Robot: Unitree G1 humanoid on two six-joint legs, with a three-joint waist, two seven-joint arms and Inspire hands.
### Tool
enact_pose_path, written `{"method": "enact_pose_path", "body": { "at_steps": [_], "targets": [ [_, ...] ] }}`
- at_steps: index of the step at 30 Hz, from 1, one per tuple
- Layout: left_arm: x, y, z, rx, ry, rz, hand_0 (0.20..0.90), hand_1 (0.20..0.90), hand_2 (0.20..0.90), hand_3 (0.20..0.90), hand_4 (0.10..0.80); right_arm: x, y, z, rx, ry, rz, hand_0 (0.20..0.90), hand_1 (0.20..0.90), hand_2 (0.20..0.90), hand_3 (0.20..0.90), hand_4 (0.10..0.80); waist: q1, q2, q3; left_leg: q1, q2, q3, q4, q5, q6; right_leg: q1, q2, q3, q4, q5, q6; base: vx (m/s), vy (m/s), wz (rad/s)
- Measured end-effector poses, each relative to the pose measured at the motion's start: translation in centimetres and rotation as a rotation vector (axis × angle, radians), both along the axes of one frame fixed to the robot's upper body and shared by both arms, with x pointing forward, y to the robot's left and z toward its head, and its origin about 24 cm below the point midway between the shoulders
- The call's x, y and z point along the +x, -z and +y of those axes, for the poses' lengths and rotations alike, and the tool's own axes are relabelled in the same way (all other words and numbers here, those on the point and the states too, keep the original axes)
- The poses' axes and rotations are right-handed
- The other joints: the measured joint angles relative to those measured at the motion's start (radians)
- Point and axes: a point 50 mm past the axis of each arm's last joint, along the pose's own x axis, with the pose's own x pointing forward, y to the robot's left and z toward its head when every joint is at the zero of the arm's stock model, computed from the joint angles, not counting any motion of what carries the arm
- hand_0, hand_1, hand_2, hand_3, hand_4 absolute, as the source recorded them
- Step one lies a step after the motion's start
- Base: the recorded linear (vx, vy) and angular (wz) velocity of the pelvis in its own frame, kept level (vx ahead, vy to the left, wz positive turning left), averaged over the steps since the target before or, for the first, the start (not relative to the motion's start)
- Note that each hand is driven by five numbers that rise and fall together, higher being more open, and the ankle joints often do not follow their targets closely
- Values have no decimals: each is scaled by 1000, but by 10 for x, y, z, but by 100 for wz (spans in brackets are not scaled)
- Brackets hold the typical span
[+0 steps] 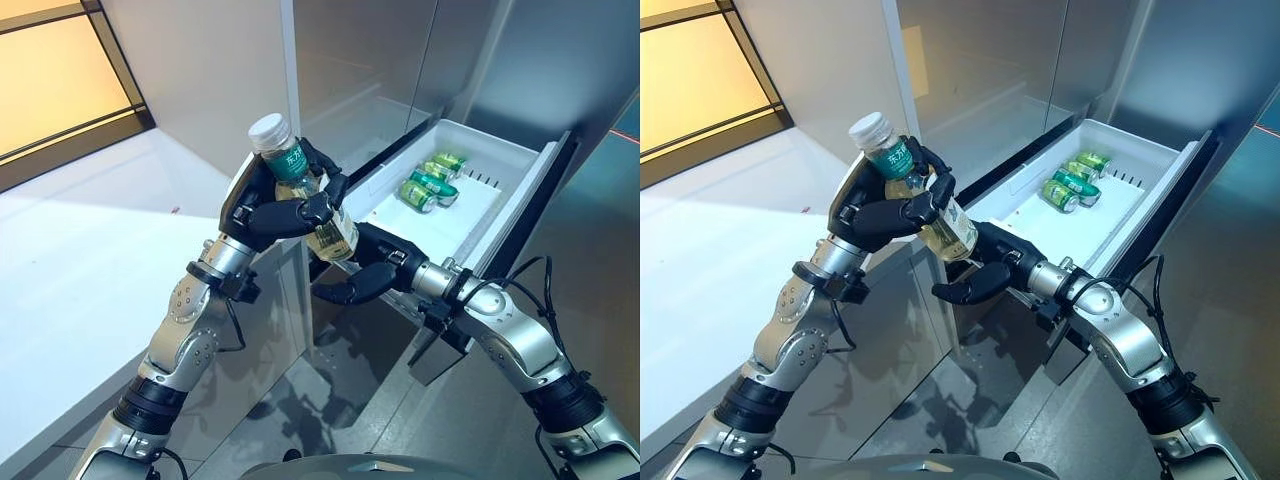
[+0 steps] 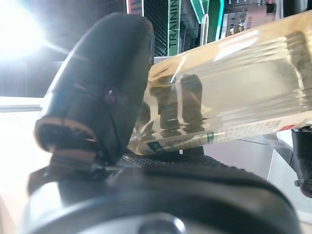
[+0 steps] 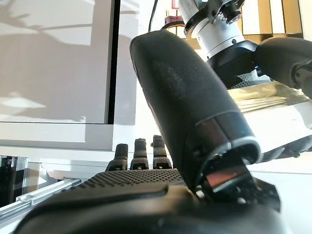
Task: Put drinks into fridge and close the fridge
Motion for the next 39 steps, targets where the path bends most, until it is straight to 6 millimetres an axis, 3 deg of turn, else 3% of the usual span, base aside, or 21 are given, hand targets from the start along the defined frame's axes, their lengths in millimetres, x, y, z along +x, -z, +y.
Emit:
{"method": "enact_pose_path", "body": {
  "at_steps": [4,10,25,26,28,39],
  "targets": [
    [0,1,-1,36,-9,-3,300,300,300,200,100,3,-6,1,4,13,-25,900,900,900,900,800,2,-1,3,0,0,2,0,0,0,-1,0,2,0,0,0,0,0,0],
    [-1,6,-6,108,8,9,300,300,300,200,100,6,-31,10,60,17,-125,900,900,900,900,800,2,-2,14,-1,0,12,0,0,0,-6,0,12,0,0,0,-20,-2,-5],
    [0,6,-6,137,-18,-5,300,300,300,200,100,6,-30,11,112,29,-71,900,900,900,900,800,-2,-4,15,-1,0,17,0,0,0,-6,-1,13,0,3,1,-1,0,0],
    [0,6,-6,137,-18,-5,300,300,300,200,100,6,-30,11,111,27,-69,771,771,771,749,649,-1,-4,15,-1,0,17,0,0,0,-6,-1,13,0,3,1,0,0,0],
    [0,6,-6,138,-17,-5,300,300,300,200,100,6,-29,12,106,14,-55,300,300,300,200,100,-2,-4,15,-1,0,17,0,0,0,-6,-1,14,0,3,1,0,0,0],
    [-2,6,-10,206,49,-21,300,300,300,200,100,4,-20,10,35,-6,6,300,300,300,200,100,-6,-4,15,0,0,21,0,0,0,-7,-1,18,0,5,2,0,0,0]
  ]
}}
